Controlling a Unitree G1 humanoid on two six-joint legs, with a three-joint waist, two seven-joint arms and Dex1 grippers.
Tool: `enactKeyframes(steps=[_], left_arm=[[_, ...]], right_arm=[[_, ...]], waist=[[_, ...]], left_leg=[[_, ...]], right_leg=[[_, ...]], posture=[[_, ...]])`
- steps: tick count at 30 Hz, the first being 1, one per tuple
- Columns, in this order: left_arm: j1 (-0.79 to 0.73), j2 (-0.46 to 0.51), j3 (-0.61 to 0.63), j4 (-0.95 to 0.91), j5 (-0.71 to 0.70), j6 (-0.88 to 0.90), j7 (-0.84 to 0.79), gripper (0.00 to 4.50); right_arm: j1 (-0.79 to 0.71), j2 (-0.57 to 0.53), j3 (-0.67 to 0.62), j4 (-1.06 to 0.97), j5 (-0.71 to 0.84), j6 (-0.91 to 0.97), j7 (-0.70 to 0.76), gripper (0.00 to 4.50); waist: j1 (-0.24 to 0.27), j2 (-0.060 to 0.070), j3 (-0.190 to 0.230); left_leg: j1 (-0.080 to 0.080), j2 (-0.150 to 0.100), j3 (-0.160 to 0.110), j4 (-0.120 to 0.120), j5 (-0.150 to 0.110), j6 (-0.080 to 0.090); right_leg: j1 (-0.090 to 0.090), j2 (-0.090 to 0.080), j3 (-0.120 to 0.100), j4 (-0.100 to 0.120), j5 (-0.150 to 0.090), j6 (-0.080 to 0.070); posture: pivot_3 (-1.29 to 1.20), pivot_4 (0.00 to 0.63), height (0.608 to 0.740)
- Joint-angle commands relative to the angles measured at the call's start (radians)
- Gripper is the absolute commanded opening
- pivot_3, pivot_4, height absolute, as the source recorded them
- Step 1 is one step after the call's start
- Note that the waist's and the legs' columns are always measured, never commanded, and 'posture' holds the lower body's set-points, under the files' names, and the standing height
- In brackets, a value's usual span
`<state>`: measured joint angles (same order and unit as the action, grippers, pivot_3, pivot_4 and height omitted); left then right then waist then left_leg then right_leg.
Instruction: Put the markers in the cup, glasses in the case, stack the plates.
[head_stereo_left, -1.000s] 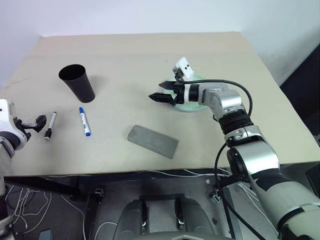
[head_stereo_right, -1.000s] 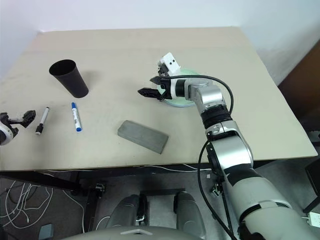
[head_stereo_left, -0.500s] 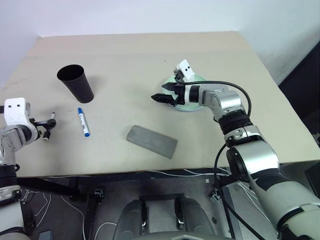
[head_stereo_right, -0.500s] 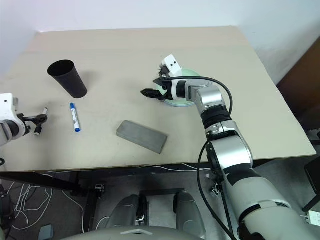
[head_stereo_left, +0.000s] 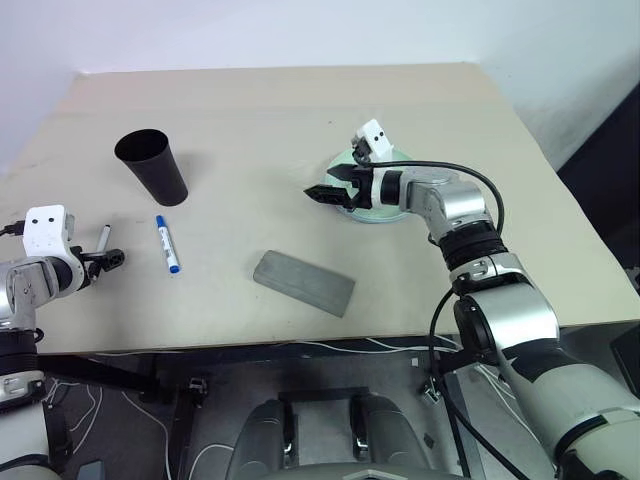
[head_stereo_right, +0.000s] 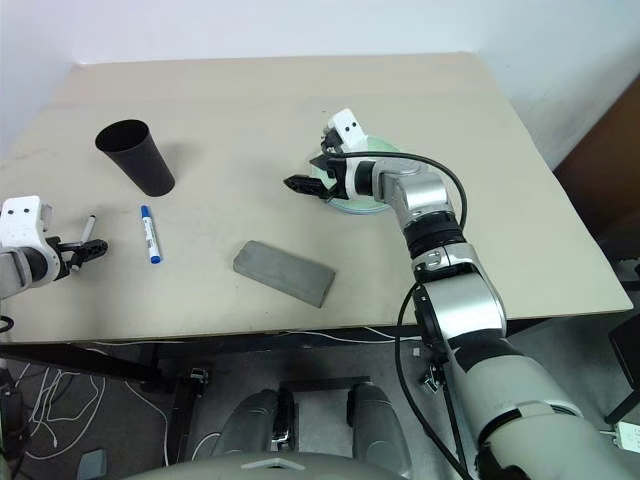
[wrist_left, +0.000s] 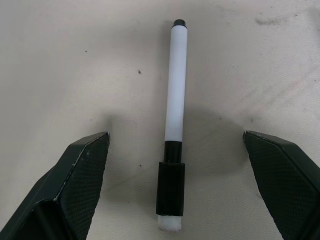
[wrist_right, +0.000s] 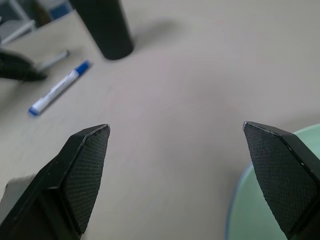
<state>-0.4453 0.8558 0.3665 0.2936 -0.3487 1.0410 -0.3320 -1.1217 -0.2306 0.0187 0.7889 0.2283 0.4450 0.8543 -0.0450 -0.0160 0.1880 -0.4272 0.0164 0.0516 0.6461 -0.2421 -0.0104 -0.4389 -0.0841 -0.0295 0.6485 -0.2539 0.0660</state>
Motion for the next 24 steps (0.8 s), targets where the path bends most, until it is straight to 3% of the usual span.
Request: enactKeyframes(steps=[1, 13, 16, 24], left_arm=[[0.007, -0.004, 0.016, -0.029, 0.004, 0.001, -0.005, 4.50], [0.036, -0.012, 0.029, -0.050, 0.006, 0.008, -0.004, 4.50], [0.039, -0.015, 0.037, -0.058, 0.006, 0.008, 0.002, 3.92], [0.038, -0.013, 0.051, -0.051, 0.003, 0.018, 0.010, 1.18]], right_arm=[[-0.005, 0.014, -0.044, -0.045, 0.042, 0.016, -0.008, 4.49], [0.027, 0.020, -0.026, -0.077, 0.040, 0.026, -0.011, 4.49], [0.021, 0.022, -0.018, -0.059, 0.024, 0.013, -0.024, 4.50], [0.030, 0.025, -0.013, -0.066, 0.011, 0.033, -0.027, 4.50]], waist=[[0.000, 0.000, 0.000], [0.000, 0.000, 0.000], [0.000, 0.000, 0.000], [-0.005, 0.000, 0.000]], left_leg=[[0.000, 0.000, 0.000, 0.000, 0.000, 0.000], [0.000, 0.000, 0.000, 0.000, 0.000, 0.000], [0.000, 0.000, 0.000, 0.000, 0.000, 0.000], [0.000, 0.000, 0.000, 0.000, 0.000, -0.001]], right_leg=[[0.000, 0.000, 0.000, 0.000, 0.000, 0.000], [0.000, 0.000, 0.000, 0.000, 0.000, 0.000], [0.000, 0.000, 0.000, 0.000, 0.000, 0.000], [0.000, 0.000, 0.000, 0.001, 0.000, 0.000]], posture=[[0.00, 0.150, 0.740], [0.00, 0.150, 0.740], [0.00, 0.150, 0.740], [0.00, 0.150, 0.740]])
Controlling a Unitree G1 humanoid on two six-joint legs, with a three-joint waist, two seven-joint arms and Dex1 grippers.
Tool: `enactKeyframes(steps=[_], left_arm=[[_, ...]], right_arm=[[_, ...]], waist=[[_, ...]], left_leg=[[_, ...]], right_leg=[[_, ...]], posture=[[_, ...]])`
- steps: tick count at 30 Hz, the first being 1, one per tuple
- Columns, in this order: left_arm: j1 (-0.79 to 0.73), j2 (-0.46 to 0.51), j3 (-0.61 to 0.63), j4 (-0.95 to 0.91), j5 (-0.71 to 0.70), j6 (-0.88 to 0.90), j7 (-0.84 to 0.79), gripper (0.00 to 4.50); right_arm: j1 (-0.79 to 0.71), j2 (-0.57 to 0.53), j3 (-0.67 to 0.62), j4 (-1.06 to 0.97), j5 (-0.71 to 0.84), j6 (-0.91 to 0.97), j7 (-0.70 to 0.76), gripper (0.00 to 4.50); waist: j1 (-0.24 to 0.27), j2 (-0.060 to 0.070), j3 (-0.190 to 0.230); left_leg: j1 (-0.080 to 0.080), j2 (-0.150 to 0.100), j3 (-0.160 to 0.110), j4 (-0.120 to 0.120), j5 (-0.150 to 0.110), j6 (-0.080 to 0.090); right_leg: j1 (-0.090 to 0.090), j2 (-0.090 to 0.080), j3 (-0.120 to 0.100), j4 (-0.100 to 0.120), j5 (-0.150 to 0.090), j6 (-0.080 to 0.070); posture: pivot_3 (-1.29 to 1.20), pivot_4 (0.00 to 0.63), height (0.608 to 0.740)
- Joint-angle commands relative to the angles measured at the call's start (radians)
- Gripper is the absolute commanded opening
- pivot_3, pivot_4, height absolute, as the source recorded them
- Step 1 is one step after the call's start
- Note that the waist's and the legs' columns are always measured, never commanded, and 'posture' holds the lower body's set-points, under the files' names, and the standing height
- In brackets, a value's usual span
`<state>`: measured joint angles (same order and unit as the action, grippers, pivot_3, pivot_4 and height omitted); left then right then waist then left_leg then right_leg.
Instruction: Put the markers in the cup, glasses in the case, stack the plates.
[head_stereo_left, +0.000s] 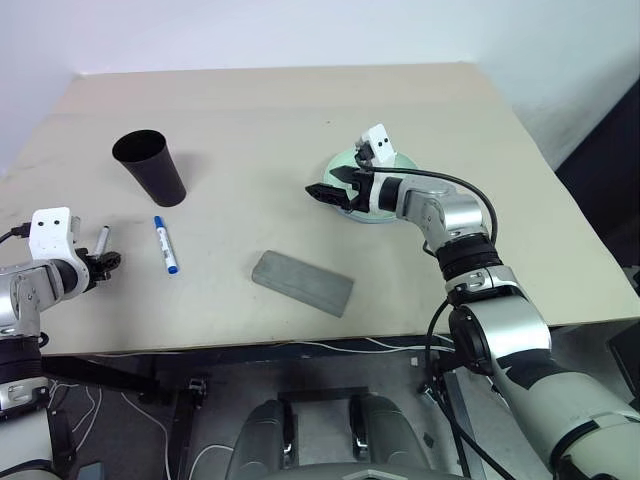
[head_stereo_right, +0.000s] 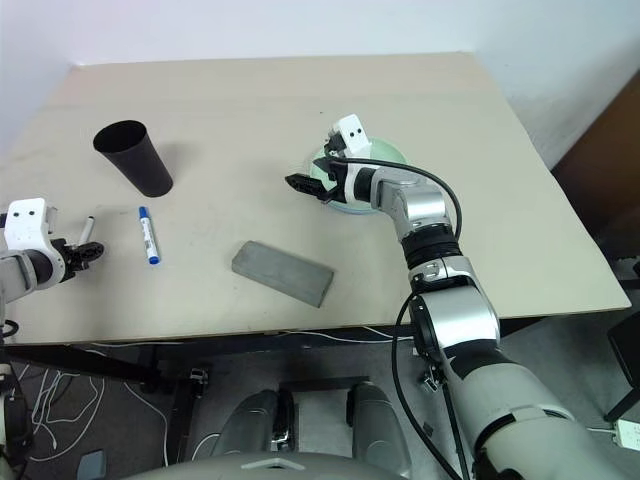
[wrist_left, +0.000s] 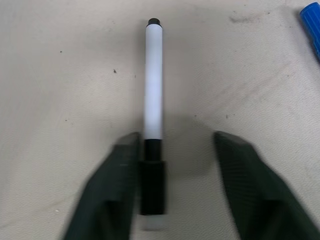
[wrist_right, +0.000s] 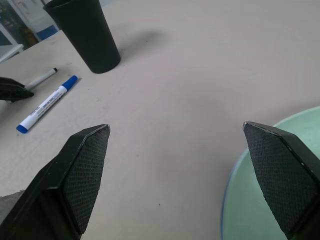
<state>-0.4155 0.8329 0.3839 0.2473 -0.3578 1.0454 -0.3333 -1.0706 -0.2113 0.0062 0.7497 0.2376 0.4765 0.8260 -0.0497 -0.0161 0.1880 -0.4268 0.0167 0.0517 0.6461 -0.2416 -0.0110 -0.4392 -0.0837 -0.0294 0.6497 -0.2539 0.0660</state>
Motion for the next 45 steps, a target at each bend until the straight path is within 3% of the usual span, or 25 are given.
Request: enactKeyframes(steps=[1, 3, 10, 16, 20, 25, 33, 39, 45], left_arm=[[0.006, 0.010, 0.034, -0.002, 0.013, 0.012, 0.013, 0.80], [0.000, 0.007, 0.038, 0.001, 0.016, 0.009, 0.024, 0.21], [-0.010, -0.001, 0.060, -0.008, 0.002, 0.011, 0.028, 0.22], [-0.032, 0.001, 0.176, -0.075, -0.013, -0.090, 0.060, 0.22], [0.011, 0.017, 0.226, -0.140, -0.032, -0.266, -0.036, 0.22], [-0.057, 0.012, 0.265, -0.115, -0.053, -0.508, -0.096, 0.22], [-0.239, -0.015, 0.166, 0.028, 0.031, -0.911, -0.104, 0.22], [-0.343, -0.048, 0.085, 0.182, 0.046, -1.022, -0.153, 0.22], [-0.437, -0.078, 0.038, 0.338, 0.053, -1.111, -0.187, 0.22]], right_arm=[[-0.020, 0.005, 0.000, -0.028, 0.001, 0.002, 0.002, 4.50], [-0.019, 0.003, -0.001, -0.028, 0.000, 0.002, 0.000, 4.50], [-0.012, -0.004, 0.002, -0.036, -0.008, -0.006, -0.002, 4.50], [-0.007, -0.015, 0.002, -0.038, -0.019, -0.005, 0.001, 4.50], [-0.001, -0.021, -0.002, -0.067, -0.014, -0.007, 0.009, 4.50], [0.025, -0.018, -0.033, -0.135, 0.029, -0.009, 0.028, 4.50], [0.114, -0.027, -0.068, -0.326, 0.143, 0.015, 0.100, 4.50], [0.186, -0.064, -0.071, -0.539, 0.272, 0.111, 0.195, 4.50], [0.232, -0.099, -0.019, -0.635, 0.253, 0.084, 0.203, 4.50]], waist=[[0.000, 0.000, 0.000], [0.000, 0.000, 0.000], [0.002, 0.000, 0.000], [0.004, 0.000, 0.000], [0.004, 0.000, 0.000], [0.005, -0.001, 0.000], [0.011, -0.001, 0.000], [0.010, -0.001, 0.000], [0.008, -0.002, 0.000]], left_leg=[[0.000, 0.000, 0.000, 0.000, 0.000, 0.000], [0.000, 0.000, 0.000, 0.000, 0.000, 0.000], [0.000, 0.000, 0.000, 0.000, 0.000, 0.000], [0.000, 0.000, 0.000, 0.000, 0.000, 0.000], [-0.001, 0.000, 0.000, 0.000, 0.000, 0.000], [0.000, 0.000, 0.000, 0.000, 0.000, 0.000], [0.000, 0.000, 0.000, 0.000, 0.000, 0.000], [0.000, 0.000, 0.001, 0.003, 0.001, 0.002], [0.000, 0.000, 0.001, 0.006, 0.002, 0.003]], right_leg=[[0.000, 0.000, 0.000, 0.000, 0.000, 0.000], [0.000, 0.000, 0.000, 0.000, 0.000, 0.000], [0.000, 0.000, 0.000, 0.000, 0.000, 0.000], [0.000, 0.000, 0.000, 0.000, 0.000, 0.000], [0.000, 0.000, 0.000, -0.001, 0.000, 0.000], [0.000, 0.000, 0.000, -0.001, 0.000, 0.000], [0.001, 0.000, -0.001, -0.001, 0.000, 0.000], [0.002, 0.003, -0.002, 0.000, 0.001, 0.002], [0.004, 0.006, -0.003, 0.000, 0.003, 0.005]], posture=[[0.00, 0.150, 0.740], [0.00, 0.150, 0.740], [0.00, 0.150, 0.740], [0.00, 0.150, 0.740], [0.00, 0.150, 0.740], [0.00, 0.150, 0.740], [0.00, 0.150, 0.740], [0.00, 0.150, 0.740], [0.00, 0.150, 0.740]])
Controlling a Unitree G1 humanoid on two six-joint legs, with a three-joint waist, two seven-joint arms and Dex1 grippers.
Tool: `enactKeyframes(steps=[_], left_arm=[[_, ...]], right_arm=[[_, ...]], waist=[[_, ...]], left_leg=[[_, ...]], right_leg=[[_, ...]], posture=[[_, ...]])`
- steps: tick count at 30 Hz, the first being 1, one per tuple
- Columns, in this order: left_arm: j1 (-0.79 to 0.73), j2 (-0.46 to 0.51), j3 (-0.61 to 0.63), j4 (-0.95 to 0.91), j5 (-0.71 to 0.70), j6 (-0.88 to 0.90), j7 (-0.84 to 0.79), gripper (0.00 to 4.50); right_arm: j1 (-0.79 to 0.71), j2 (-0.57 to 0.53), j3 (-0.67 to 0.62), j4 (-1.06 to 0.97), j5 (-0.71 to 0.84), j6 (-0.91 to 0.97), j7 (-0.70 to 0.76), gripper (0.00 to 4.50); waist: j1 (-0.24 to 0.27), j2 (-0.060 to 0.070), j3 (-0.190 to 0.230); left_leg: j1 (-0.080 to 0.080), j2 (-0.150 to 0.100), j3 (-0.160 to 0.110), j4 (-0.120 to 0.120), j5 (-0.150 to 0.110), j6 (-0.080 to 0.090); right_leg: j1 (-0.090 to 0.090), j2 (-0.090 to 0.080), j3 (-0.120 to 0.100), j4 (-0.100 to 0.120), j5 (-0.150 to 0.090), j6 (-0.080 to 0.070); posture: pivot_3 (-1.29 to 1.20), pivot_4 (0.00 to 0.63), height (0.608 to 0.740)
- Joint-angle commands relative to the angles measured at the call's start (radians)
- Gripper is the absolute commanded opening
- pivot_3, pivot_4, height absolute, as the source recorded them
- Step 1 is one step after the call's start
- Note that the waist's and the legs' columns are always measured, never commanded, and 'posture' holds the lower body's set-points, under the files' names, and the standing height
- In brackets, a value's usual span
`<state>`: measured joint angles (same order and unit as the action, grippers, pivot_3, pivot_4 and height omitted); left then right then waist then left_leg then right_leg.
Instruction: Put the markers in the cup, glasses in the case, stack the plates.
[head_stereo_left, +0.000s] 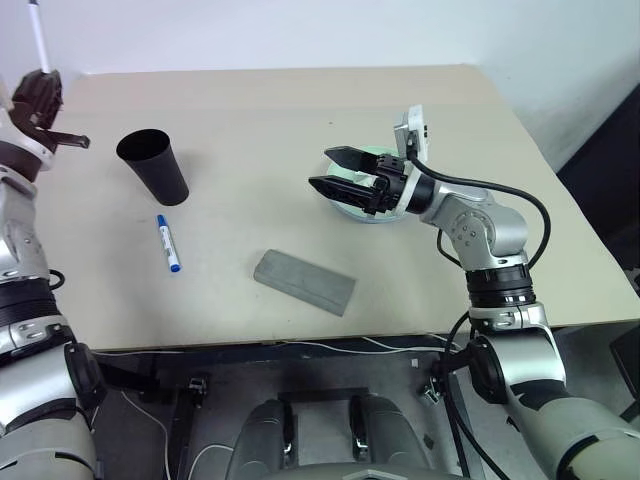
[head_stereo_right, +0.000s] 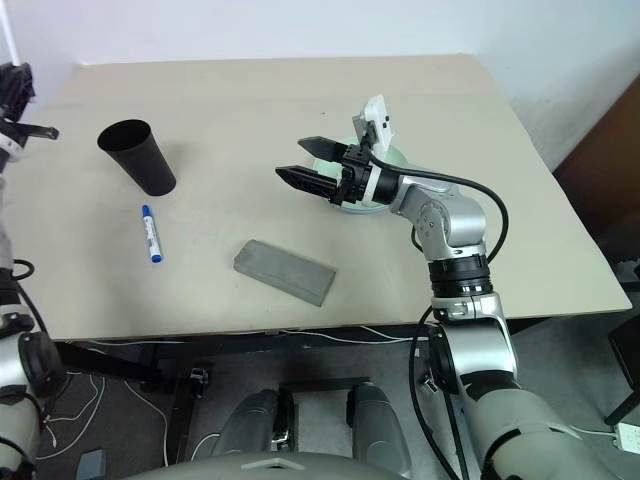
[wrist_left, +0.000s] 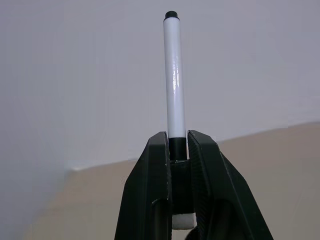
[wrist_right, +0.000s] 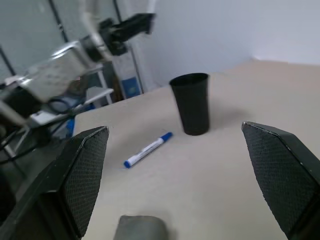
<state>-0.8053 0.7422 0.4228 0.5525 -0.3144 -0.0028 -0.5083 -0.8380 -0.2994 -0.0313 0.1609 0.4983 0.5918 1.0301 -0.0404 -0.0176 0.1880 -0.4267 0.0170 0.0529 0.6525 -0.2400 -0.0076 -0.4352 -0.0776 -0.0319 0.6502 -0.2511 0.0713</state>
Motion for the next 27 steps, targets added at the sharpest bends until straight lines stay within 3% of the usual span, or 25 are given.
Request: enactKeyframes(steps=[1, 8, 27], left_arm=[[-0.057, 0.010, -0.005, 0.053, 0.006, -0.076, -0.024, 0.22], [-0.127, -0.006, -0.021, 0.189, 0.007, -0.154, -0.046, 0.22], [-0.209, -0.031, -0.053, 0.386, 0.041, -0.268, -0.047, 0.22]], right_arm=[[0.001, -0.015, 0.032, -0.048, -0.030, -0.057, -0.008, 4.50], [-0.030, 0.010, 0.022, 0.040, -0.083, -0.132, -0.130, 4.50], [-0.028, -0.001, 0.072, 0.064, -0.148, -0.181, -0.140, 4.50]], waist=[[-0.001, 0.000, 0.000], [0.003, -0.001, 0.000], [0.005, -0.002, 0.001]], left_leg=[[0.000, 0.000, 0.000, 0.000, 0.000, 0.001], [0.000, -0.001, 0.001, 0.001, 0.002, 0.002], [0.000, -0.001, 0.001, 0.002, 0.002, 0.003]], right_leg=[[0.000, 0.000, 0.000, 0.000, 0.000, 0.001], [0.001, -0.001, 0.000, 0.000, 0.002, 0.003], [0.001, 0.000, 0.000, 0.000, 0.002, 0.003]], posture=[[0.00, 0.150, 0.740], [0.00, 0.150, 0.740], [0.00, 0.150, 0.740]])
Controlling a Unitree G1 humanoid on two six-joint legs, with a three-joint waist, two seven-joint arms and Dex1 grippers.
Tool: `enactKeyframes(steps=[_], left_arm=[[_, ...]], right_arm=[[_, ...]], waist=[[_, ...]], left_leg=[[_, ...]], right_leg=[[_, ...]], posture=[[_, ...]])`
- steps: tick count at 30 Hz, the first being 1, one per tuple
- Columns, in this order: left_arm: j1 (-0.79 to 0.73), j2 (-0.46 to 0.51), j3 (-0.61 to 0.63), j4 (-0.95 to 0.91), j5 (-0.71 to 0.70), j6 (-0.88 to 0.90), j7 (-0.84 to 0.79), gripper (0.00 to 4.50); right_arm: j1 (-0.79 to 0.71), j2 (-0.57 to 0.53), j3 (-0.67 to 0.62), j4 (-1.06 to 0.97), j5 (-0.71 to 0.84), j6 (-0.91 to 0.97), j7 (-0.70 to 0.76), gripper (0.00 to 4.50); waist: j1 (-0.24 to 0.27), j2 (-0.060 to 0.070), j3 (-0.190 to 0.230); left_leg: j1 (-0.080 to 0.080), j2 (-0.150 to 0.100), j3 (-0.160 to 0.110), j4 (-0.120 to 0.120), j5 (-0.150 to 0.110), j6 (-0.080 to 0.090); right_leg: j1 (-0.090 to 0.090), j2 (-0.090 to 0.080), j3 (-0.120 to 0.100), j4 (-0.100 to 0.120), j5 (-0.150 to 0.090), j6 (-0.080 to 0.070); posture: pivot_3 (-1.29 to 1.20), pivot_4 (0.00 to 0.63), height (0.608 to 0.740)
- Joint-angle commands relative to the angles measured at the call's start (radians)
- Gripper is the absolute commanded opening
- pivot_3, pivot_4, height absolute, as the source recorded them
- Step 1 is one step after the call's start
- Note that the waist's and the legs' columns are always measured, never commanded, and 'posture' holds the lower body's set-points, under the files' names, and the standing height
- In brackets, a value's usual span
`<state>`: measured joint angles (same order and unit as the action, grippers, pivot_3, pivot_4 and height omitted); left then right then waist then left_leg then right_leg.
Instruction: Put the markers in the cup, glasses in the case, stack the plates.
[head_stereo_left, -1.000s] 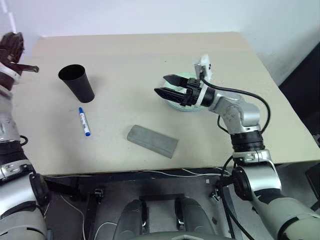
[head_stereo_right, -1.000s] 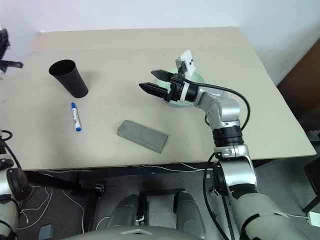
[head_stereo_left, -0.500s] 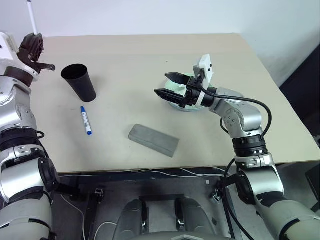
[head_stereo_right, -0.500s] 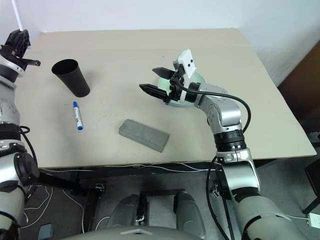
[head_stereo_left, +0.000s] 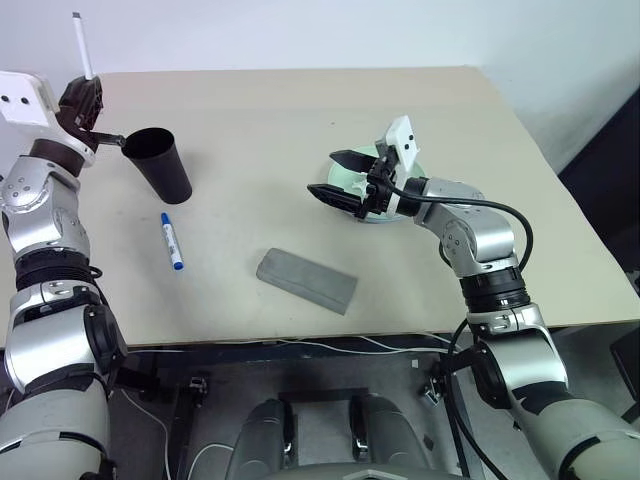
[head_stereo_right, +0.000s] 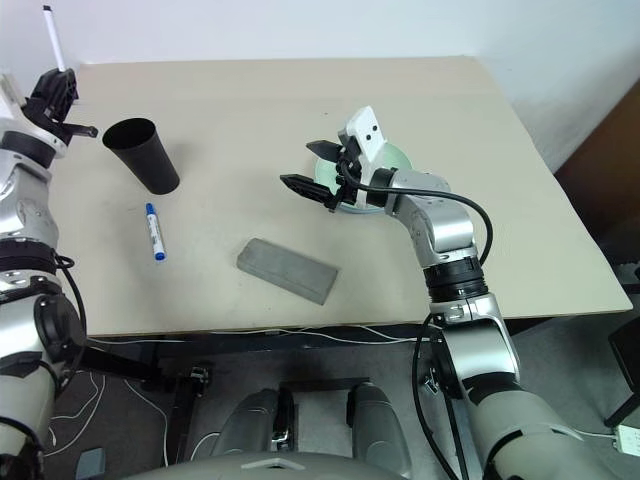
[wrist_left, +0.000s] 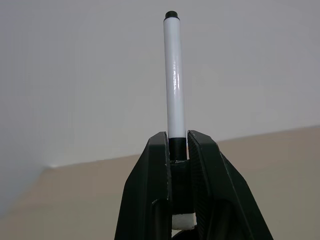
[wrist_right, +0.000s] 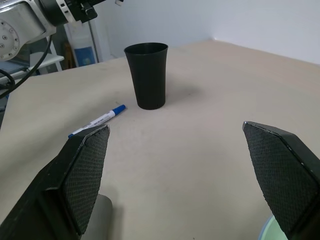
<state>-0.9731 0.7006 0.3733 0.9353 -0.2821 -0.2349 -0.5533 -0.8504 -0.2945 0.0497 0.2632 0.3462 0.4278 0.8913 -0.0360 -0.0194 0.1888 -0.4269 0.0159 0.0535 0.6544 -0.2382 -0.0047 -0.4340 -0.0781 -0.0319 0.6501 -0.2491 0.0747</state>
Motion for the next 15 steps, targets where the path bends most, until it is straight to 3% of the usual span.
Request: enactKeyframes(steps=[1, 15], left_arm=[[-0.047, 0.008, -0.007, 0.012, 0.011, -0.040, -0.003, 0.22], [-0.120, -0.016, -0.017, 0.151, 0.042, -0.084, -0.001, 0.22]], right_arm=[[-0.014, -0.007, -0.009, -0.037, 0.004, -0.015, -0.001, 4.50], [0.007, -0.020, 0.014, -0.056, -0.035, -0.026, -0.013, 4.50]], waist=[[0.000, 0.000, 0.000], [0.001, 0.000, 0.000]], left_leg=[[0.000, 0.000, 0.000, 0.000, 0.000, 0.000], [0.000, 0.000, 0.000, 0.000, 0.000, 0.000]], right_leg=[[0.000, 0.000, 0.000, 0.000, 0.000, 0.000], [0.000, 0.000, 0.000, 0.000, 0.000, 0.000]], posture=[[0.00, 0.150, 0.740], [0.00, 0.150, 0.740]])
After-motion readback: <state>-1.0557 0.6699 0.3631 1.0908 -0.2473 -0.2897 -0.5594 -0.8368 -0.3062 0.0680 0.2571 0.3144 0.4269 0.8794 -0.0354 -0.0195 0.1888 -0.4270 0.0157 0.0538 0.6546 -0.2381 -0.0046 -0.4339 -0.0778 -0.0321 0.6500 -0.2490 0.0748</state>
